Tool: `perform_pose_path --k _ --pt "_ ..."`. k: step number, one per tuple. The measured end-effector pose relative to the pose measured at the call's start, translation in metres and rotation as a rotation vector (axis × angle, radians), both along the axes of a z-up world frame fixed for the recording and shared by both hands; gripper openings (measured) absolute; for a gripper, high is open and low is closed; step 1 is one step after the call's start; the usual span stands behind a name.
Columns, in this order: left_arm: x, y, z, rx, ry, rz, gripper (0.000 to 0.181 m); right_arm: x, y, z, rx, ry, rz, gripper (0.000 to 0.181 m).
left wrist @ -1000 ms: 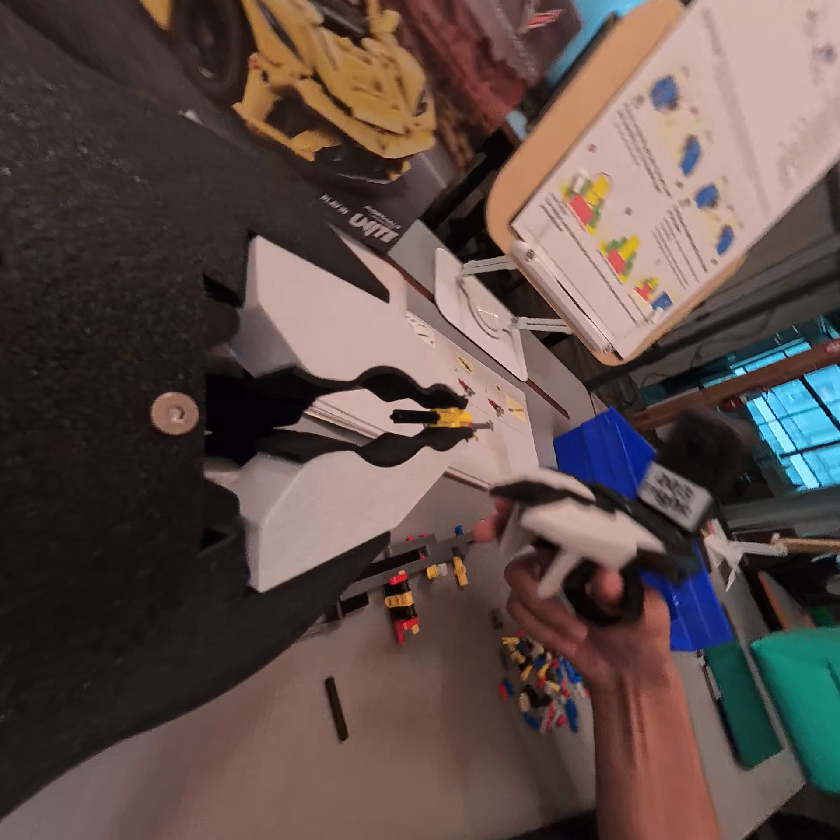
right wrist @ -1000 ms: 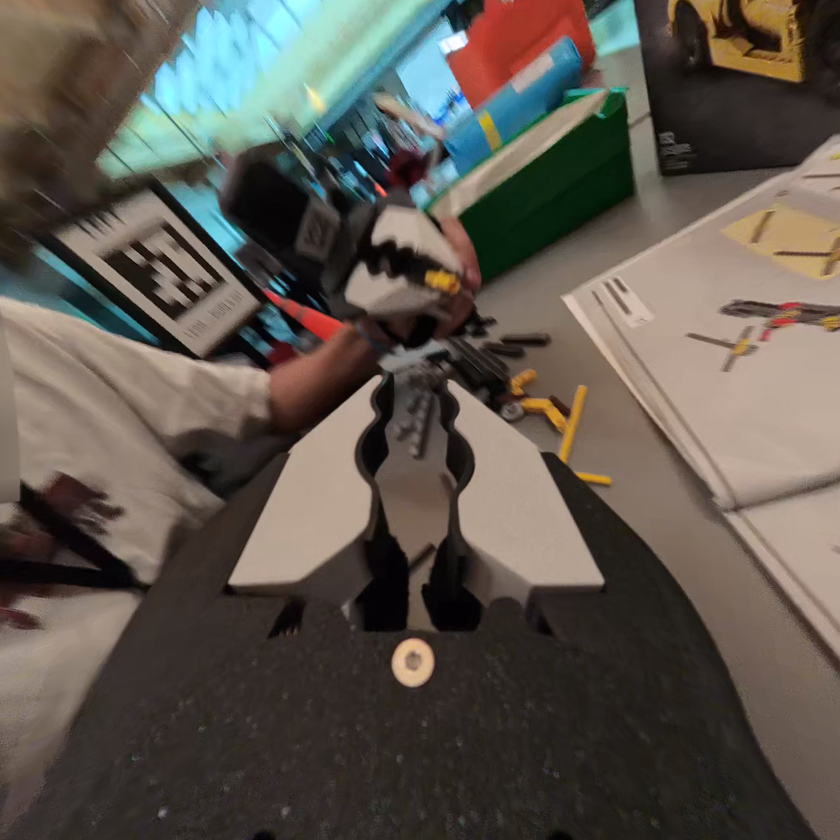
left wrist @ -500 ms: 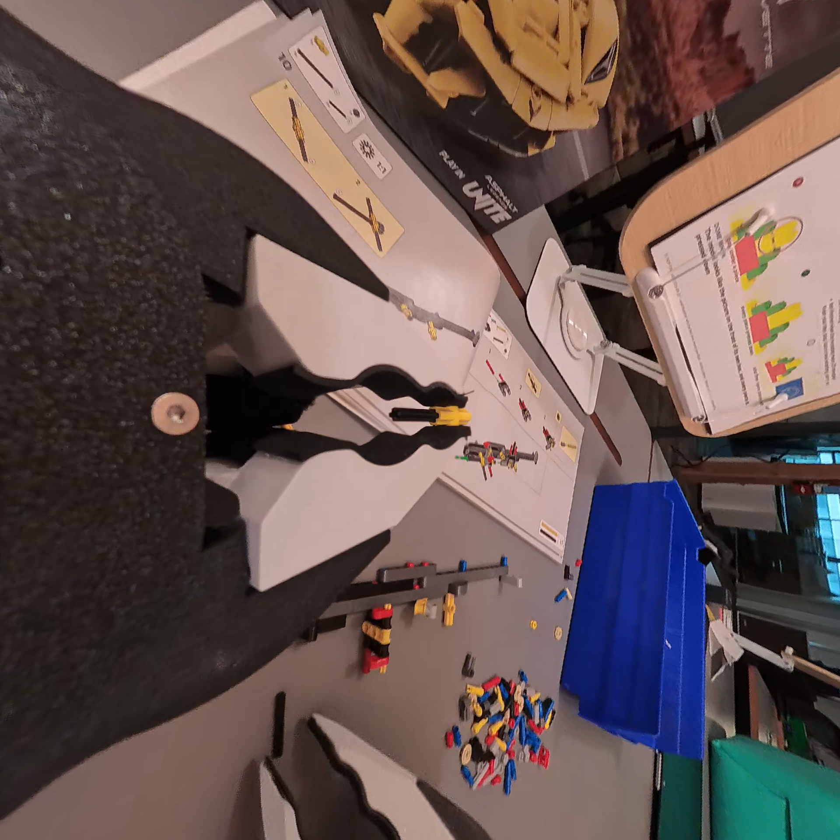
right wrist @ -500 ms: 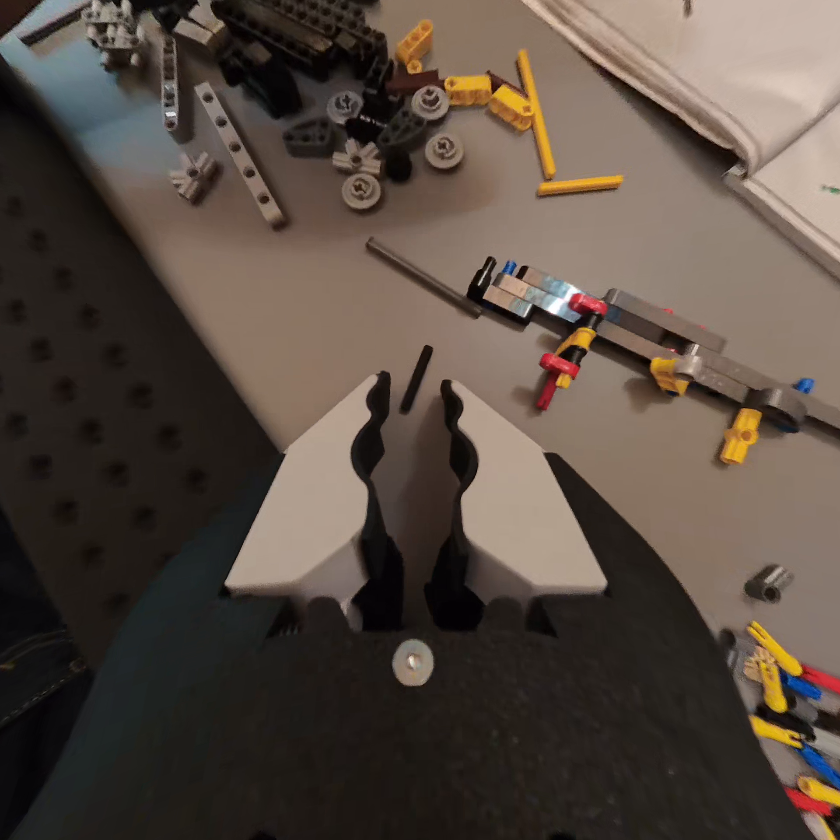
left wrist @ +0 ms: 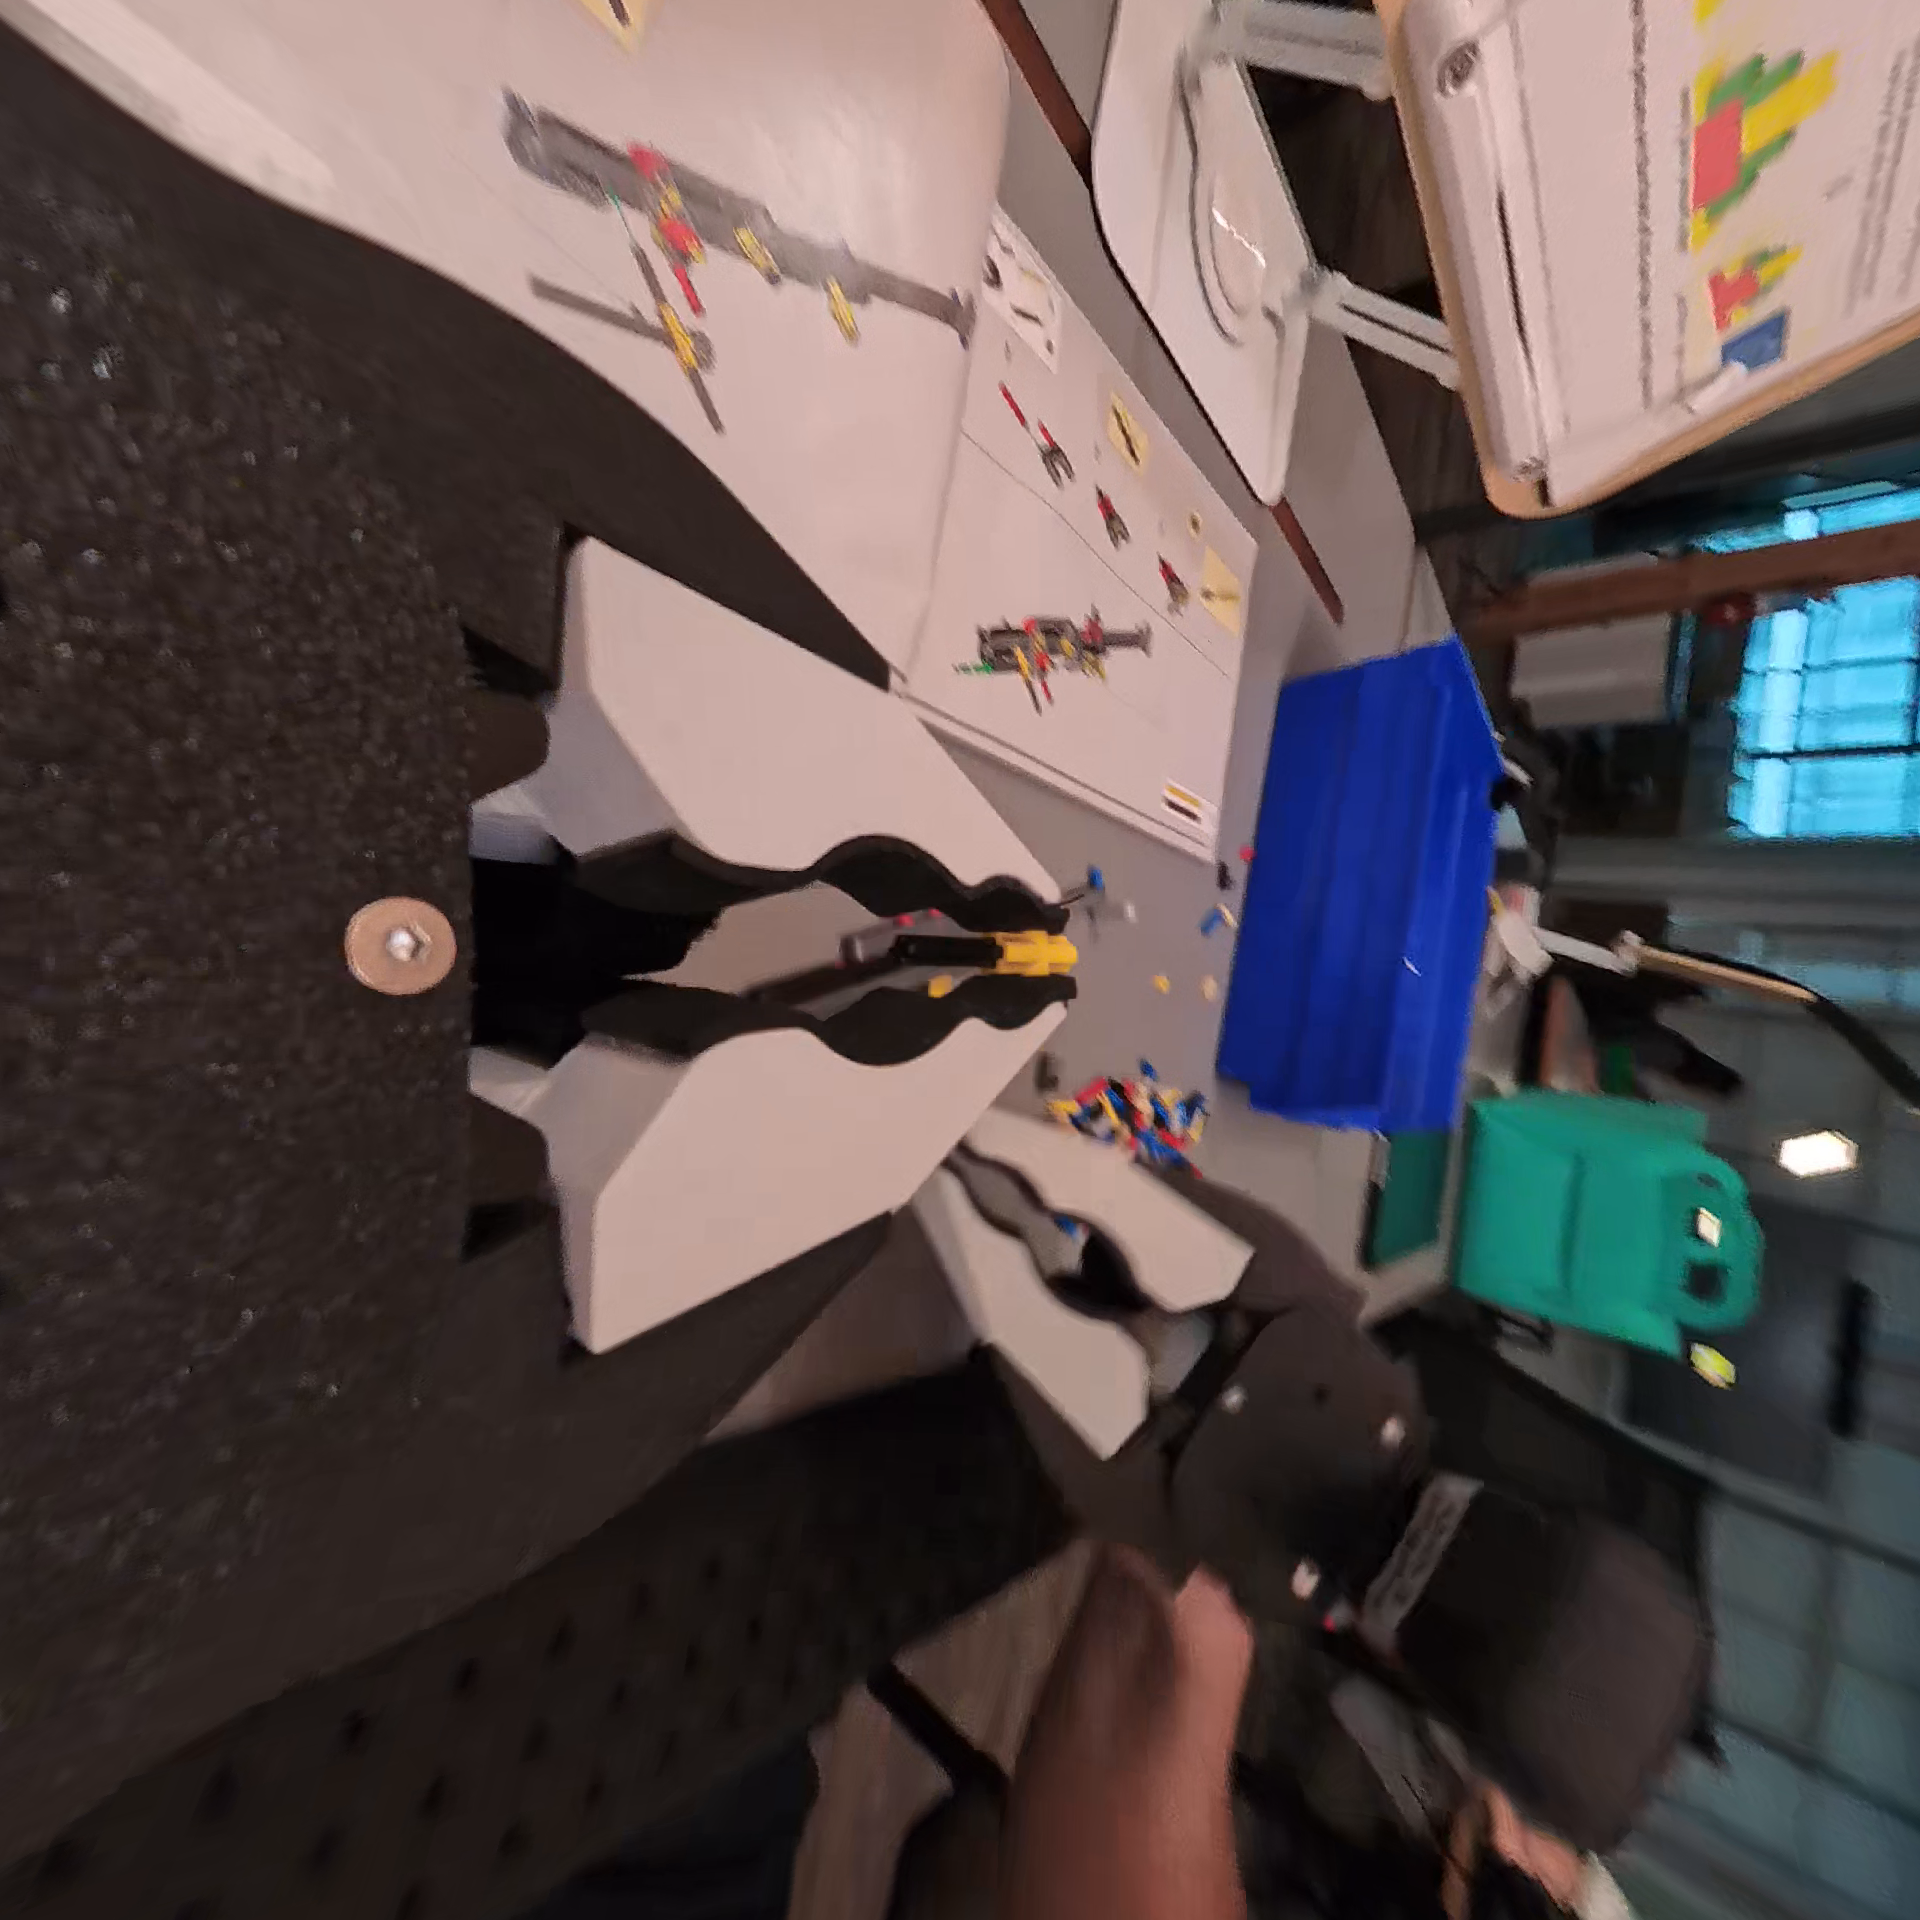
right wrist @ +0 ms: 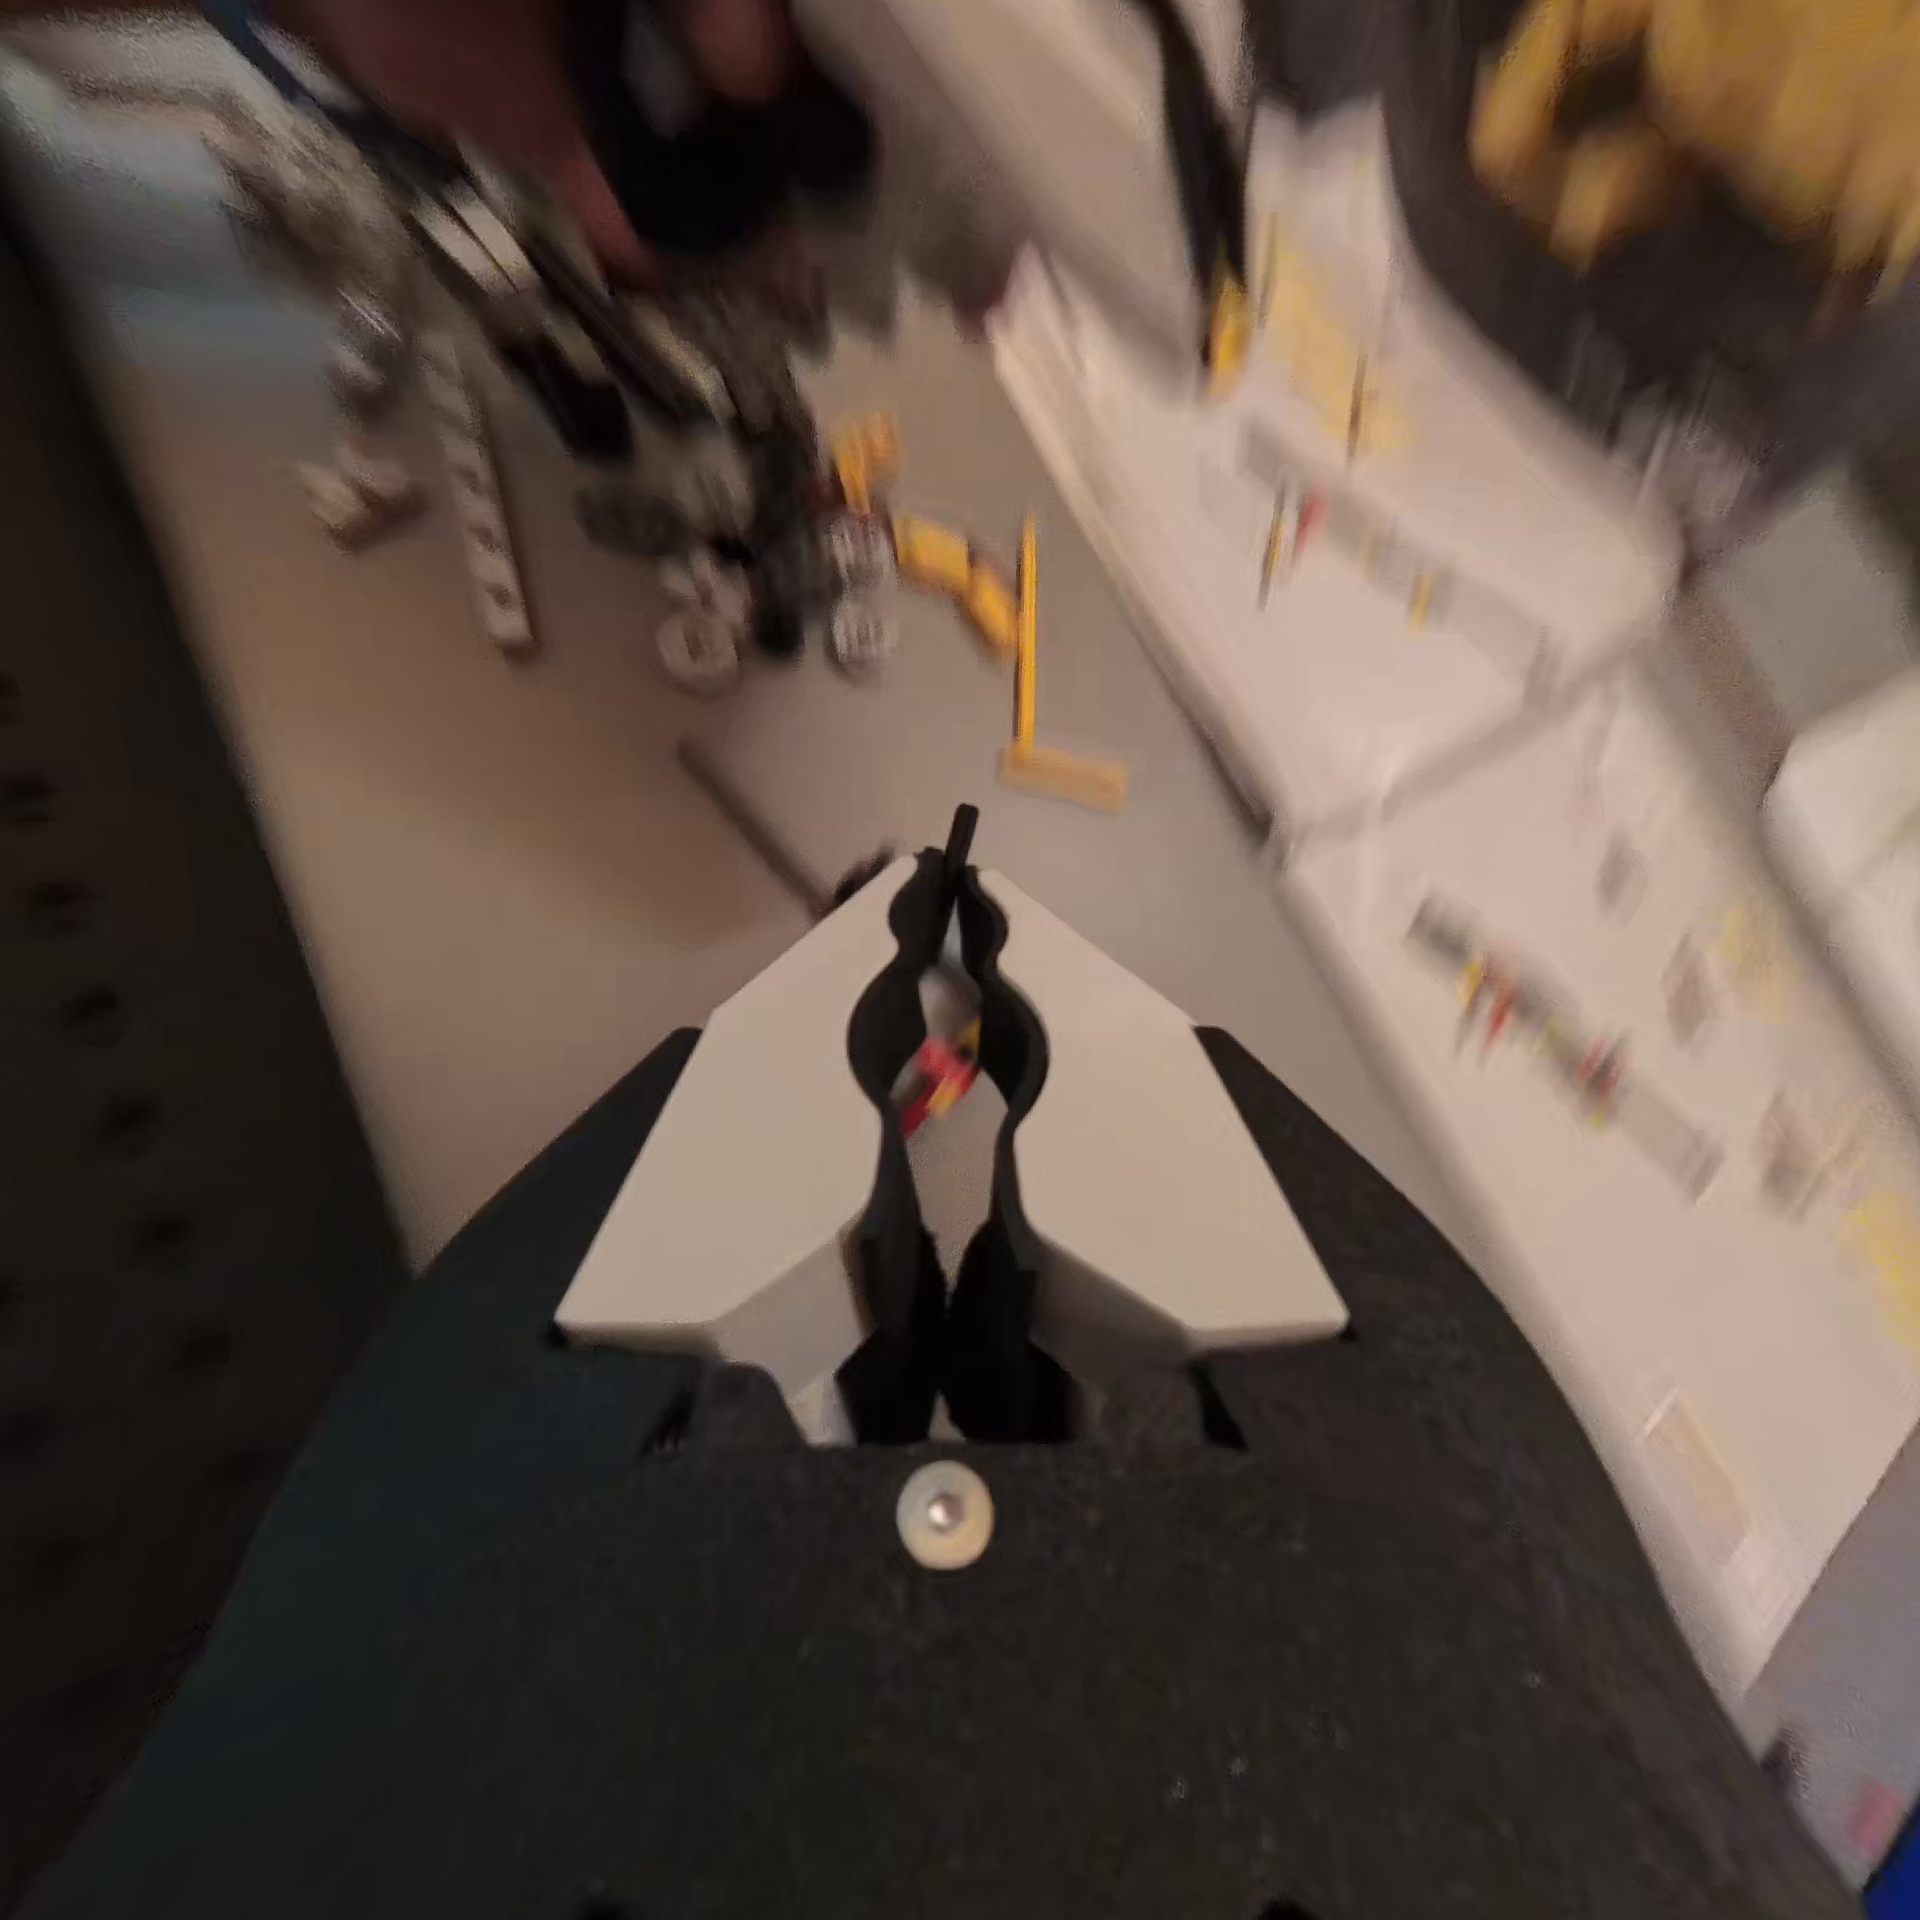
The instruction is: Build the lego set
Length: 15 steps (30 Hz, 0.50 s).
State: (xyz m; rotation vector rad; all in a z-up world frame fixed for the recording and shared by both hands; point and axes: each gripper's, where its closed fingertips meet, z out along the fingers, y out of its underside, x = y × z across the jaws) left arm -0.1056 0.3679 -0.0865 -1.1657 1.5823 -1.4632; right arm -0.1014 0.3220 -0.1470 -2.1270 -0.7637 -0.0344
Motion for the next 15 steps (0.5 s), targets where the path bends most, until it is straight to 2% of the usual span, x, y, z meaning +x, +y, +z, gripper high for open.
perform_pose_path --k 2,4,5,10,15 --pt "-0.005 -0.005 0.01 -0.065 -0.047 -0.059 0.006 0.003 0.023 0.045 0.246 -0.098 0.157 0.002" --pt "-0.011 -0.007 0.019 -0.113 -0.087 -0.098 0.006 -0.003 0.035 0.069 0.395 -0.171 0.323 0.002" --pt "-0.013 -0.006 0.022 -0.123 -0.104 -0.108 0.006 -0.003 0.04 0.075 0.433 -0.201 0.361 0.002" --pt "-0.02 -0.004 0.022 -0.116 -0.109 -0.128 0.006 -0.016 0.039 0.075 0.536 -0.348 0.454 0.002" --pt "-0.019 -0.009 0.014 -0.103 -0.071 -0.163 0.005 -0.015 0.031 0.067 0.513 -0.476 0.463 0.002"
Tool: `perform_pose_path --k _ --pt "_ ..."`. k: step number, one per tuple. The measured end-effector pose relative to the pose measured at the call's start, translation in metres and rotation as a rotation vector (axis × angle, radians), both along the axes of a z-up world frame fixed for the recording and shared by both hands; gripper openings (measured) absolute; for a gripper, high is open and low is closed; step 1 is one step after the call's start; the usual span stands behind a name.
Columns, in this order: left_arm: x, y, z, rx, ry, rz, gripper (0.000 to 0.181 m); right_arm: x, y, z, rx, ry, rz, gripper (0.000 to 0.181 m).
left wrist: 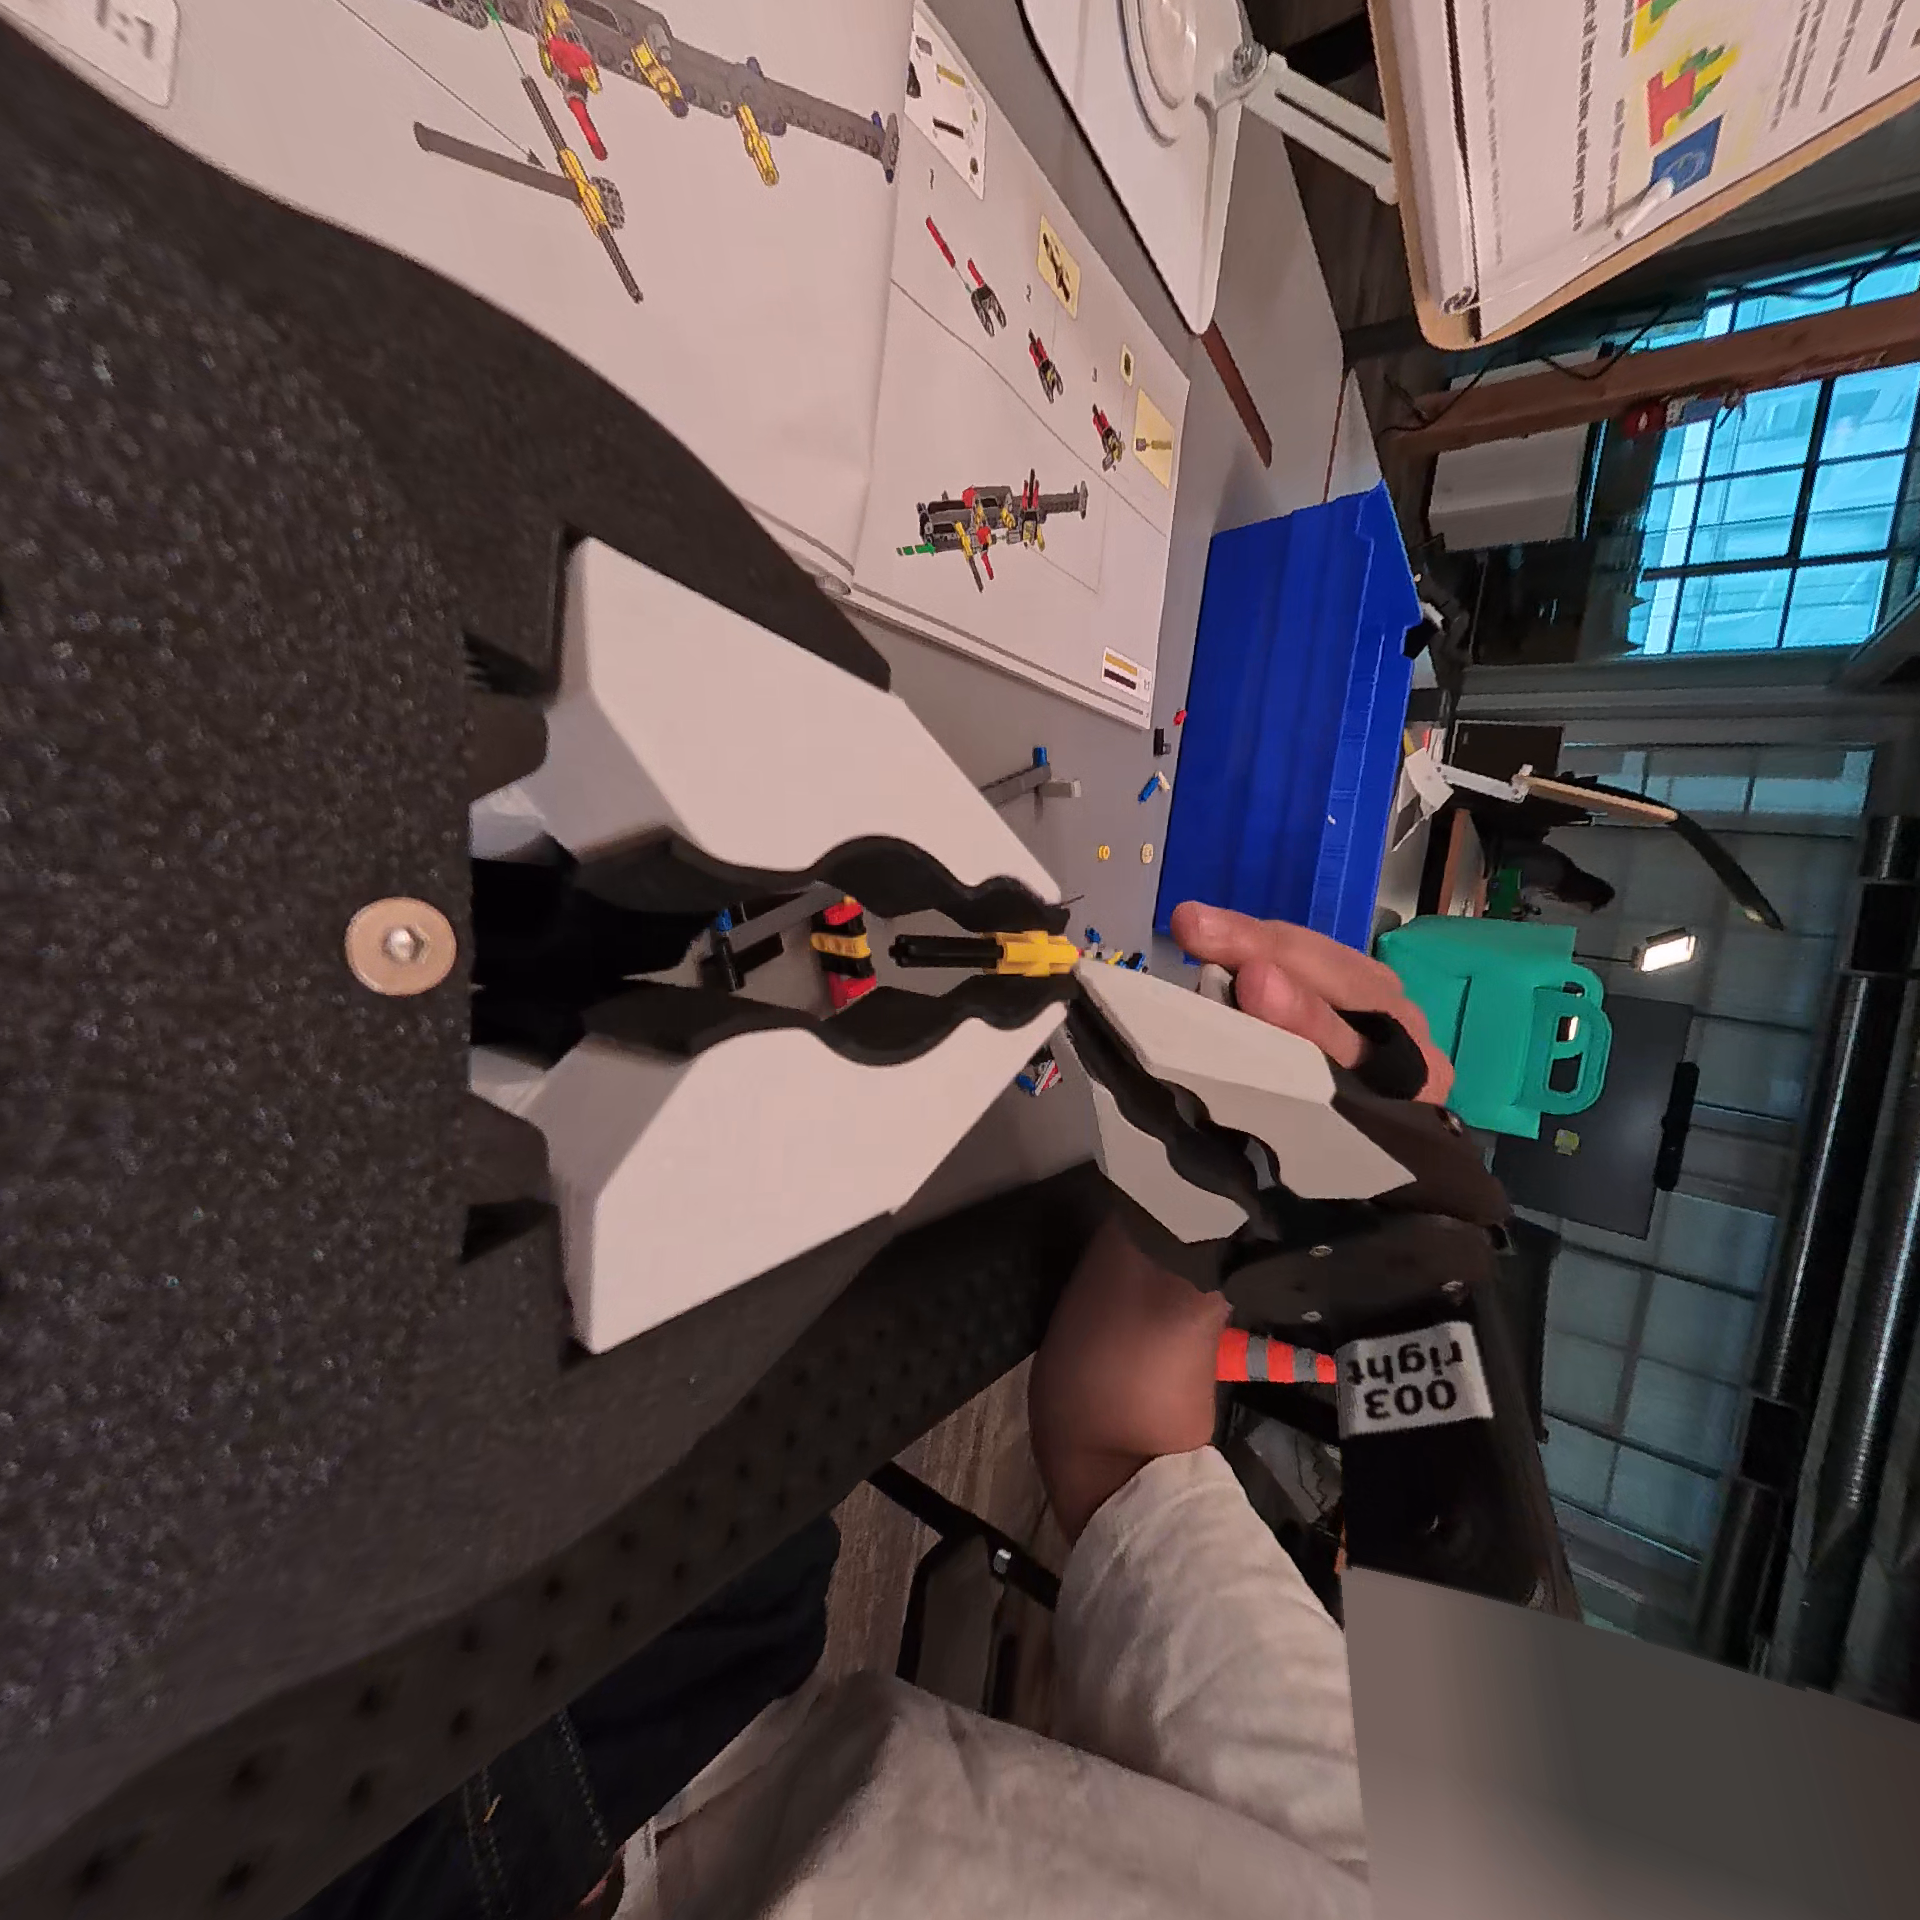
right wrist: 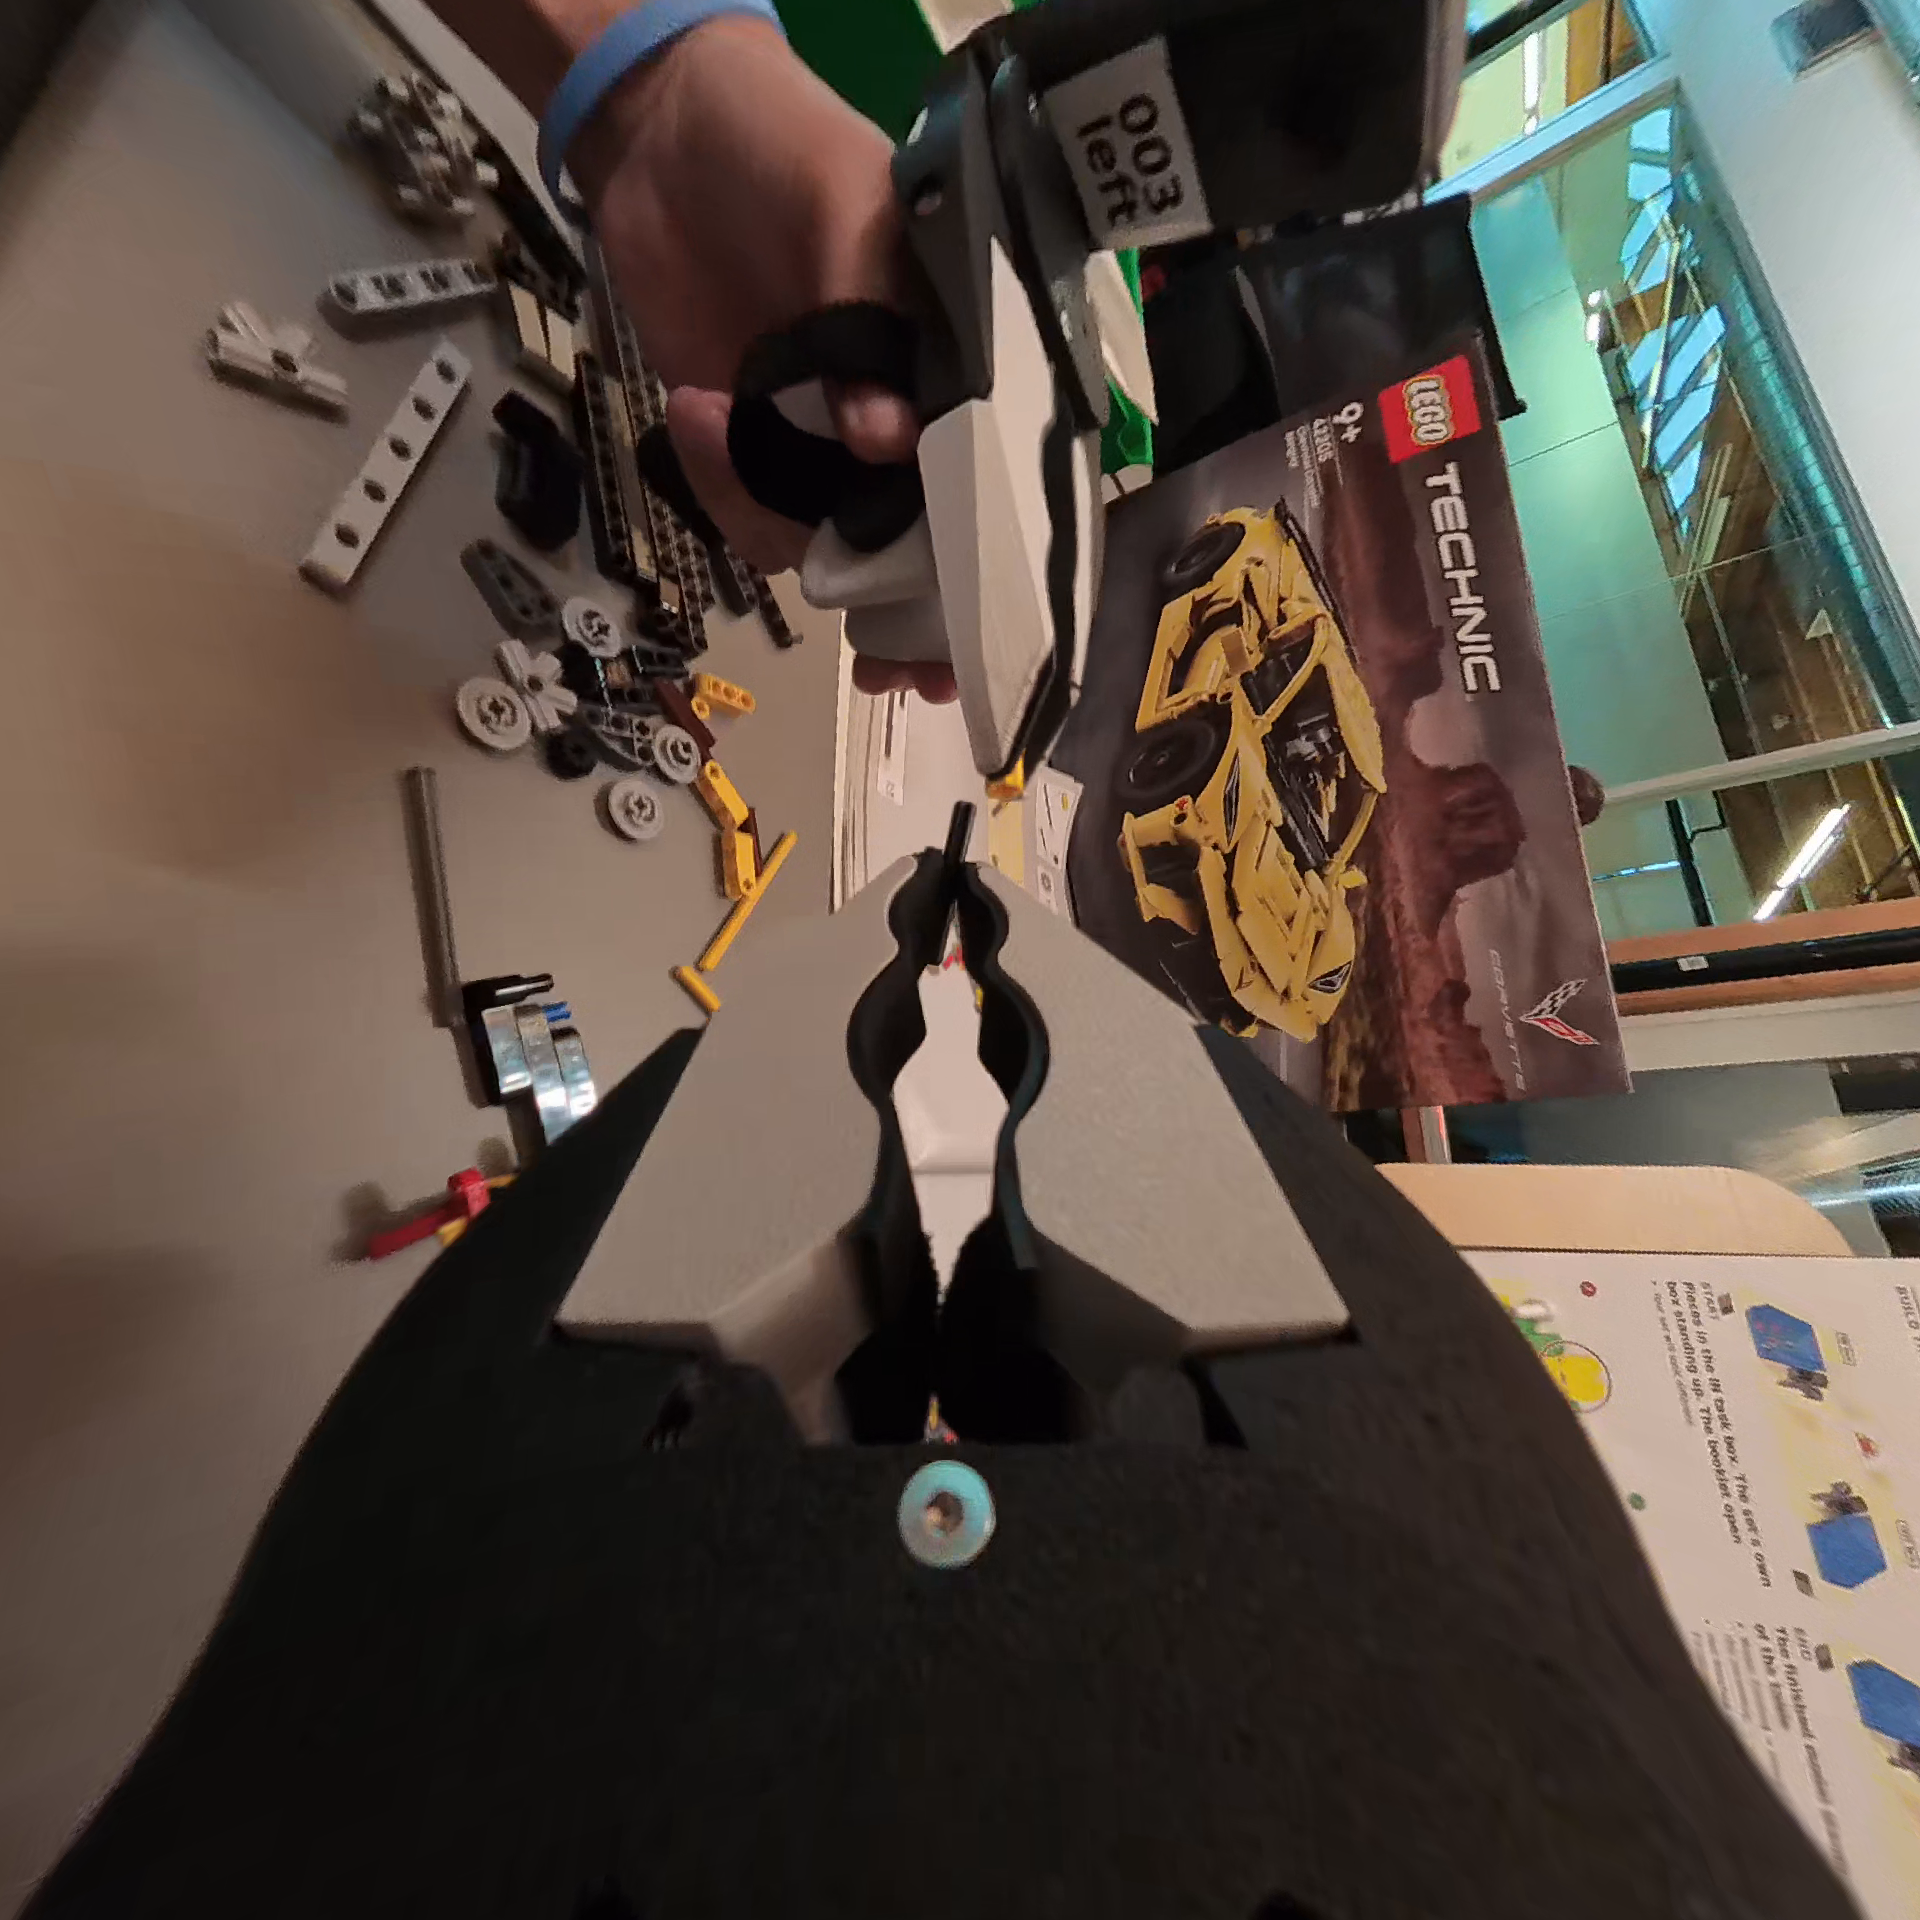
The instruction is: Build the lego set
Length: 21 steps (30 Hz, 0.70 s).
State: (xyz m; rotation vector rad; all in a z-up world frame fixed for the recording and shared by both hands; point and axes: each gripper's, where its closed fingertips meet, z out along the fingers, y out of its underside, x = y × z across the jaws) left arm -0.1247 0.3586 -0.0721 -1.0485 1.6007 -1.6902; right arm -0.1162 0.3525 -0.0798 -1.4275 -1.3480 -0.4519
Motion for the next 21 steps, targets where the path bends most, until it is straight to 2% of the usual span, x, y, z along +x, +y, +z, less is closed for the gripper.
perform_pose_path --k 6,16,21 --pt "0.005 -0.006 -0.014 0.075 0.055 -0.001 0.006 0.009 0.003 -0.009 -0.006 -0.105 -0.059 0.002" --pt "0.009 -0.003 -0.023 0.136 0.076 0.035 0.006 0.007 0.002 -0.015 -0.041 -0.121 -0.065 0.002" --pt "0.011 0.002 -0.032 0.22 0.11 0.081 0.006 0.005 0.005 -0.02 -0.028 -0.211 -0.091 0.002"
